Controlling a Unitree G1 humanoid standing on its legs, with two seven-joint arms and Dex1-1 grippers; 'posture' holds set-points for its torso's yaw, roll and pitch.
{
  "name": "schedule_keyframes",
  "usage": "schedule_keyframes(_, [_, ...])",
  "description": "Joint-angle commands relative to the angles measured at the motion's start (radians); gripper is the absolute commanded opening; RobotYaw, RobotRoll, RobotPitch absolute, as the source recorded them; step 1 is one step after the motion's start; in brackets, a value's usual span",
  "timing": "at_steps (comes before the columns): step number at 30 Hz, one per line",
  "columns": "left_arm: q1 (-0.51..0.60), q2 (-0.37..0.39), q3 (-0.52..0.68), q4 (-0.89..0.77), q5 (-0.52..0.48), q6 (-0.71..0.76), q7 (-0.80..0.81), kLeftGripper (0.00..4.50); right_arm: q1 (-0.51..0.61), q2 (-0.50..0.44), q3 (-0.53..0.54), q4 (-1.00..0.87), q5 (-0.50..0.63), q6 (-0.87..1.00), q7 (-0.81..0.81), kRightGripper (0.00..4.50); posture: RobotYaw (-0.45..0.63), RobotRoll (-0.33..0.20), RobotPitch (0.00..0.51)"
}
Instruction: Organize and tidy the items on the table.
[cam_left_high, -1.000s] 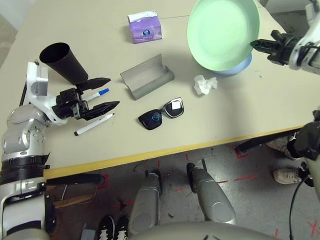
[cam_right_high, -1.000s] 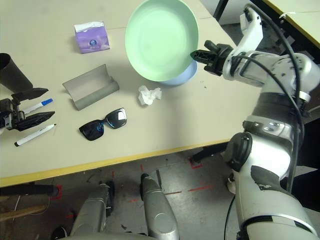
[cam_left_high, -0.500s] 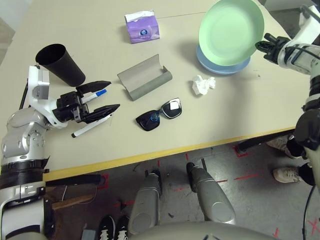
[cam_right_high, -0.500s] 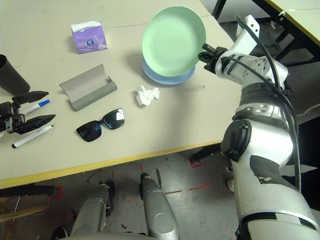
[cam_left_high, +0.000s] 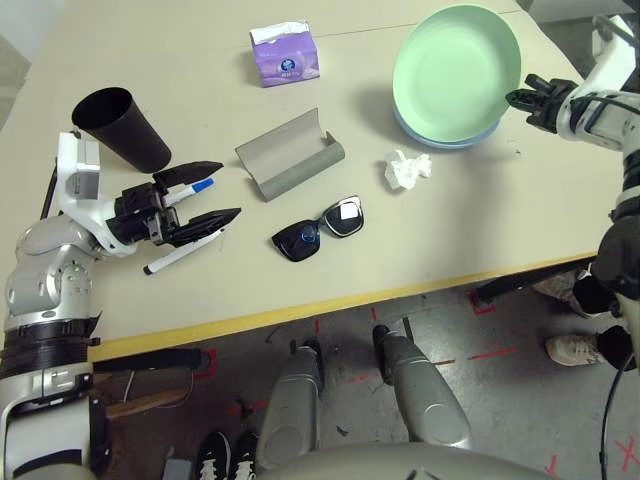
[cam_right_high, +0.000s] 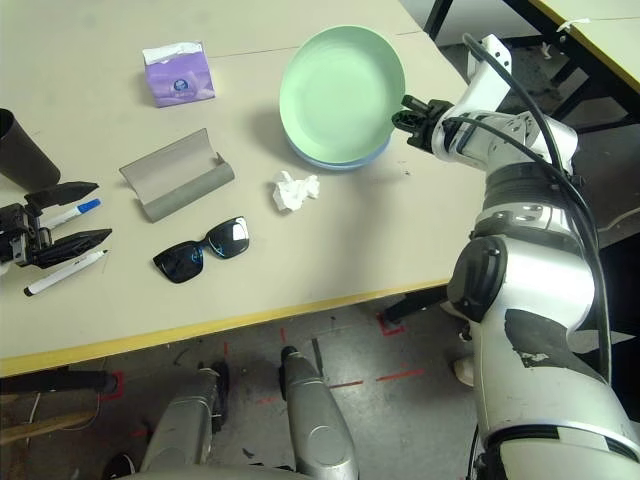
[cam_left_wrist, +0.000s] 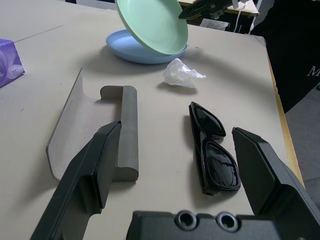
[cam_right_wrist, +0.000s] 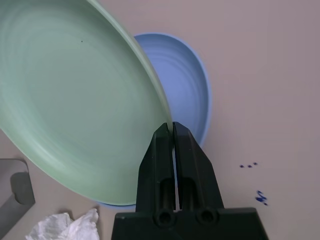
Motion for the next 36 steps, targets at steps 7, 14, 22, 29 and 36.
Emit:
schedule_keyframes(7, [0.006, -0.006, -0.004, -0.003, 0.005, -0.009, -0.002, 4.50, 0.004, -0.014, 0.040, -0.023, -0.034, 0.008, 0.040, 1.68, -0.20, 0.000, 0.278])
schedule_keyframes(14, [0.002, -0.013, -0.007, 0.004, 0.008, -0.014, -0.001, 4.50, 0.002, -0.019, 0.041, -0.027, -0.040, 0.014, 0.051, 4.25, -0.20, 0.000, 0.277])
schedule_keyframes(22, [-0.007, -0.003, 0.002, 0.019, 0.011, -0.019, -0.002, 4.50, 0.171, -0.084, 0.155, -0.411, 0.034, 0.239, 0.277, 4.46, -0.20, 0.000, 0.281])
schedule_keyframes(29, [-0.004, 0.018, 0.019, 0.035, 0.009, -0.020, -0.008, 4.50, 0.694, -0.260, 0.094, -1.242, 0.268, 0.388, 0.439, 4.46, -0.24, 0.000, 0.304])
schedule_keyframes(36, [-0.019, 0.029, 0.002, 0.052, 0.014, -0.016, -0.030, 4.50, 0.957, -0.166, 0.150, -1.537, 0.255, 0.185, 0.367, 4.46, -0.25, 0.000, 0.308])
